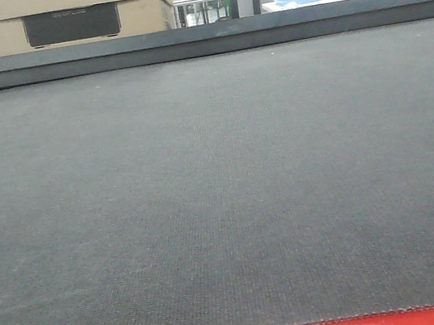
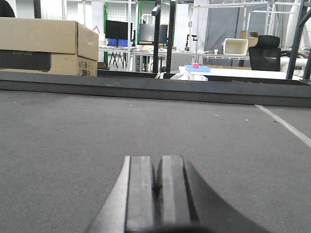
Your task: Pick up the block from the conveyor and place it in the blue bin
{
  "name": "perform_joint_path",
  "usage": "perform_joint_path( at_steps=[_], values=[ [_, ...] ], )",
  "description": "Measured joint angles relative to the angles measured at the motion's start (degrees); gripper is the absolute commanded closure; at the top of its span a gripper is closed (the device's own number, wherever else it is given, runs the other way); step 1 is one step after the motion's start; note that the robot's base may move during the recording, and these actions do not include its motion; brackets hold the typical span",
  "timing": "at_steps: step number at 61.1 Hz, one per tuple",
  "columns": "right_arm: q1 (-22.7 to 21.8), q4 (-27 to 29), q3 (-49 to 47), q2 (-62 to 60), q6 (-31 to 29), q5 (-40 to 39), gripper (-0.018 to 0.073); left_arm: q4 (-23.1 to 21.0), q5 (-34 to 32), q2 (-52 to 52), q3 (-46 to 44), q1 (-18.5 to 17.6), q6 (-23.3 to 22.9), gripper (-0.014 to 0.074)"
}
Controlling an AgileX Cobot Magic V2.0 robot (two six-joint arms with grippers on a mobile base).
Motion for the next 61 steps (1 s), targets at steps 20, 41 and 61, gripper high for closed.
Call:
perform_joint_path(
  at_steps=[20,41,61],
  values=[
    [0.0,0.0,0.0,0.0,0.0,0.0,0.0727,0.0,0.0,0.0,0.0,0.0,0.0,0.0707],
    [0.0,0.0,0.0,0.0,0.0,-1.3,0.0727,0.0,-1.3,0.0,0.0,0.0,0.0,0.0707],
    [0.0,0.0,-0.5,0.0,0.0,-9.0,0.0727,0.0,2.3,0.0,-2.6,0.0,0.0,0.0707]
  ],
)
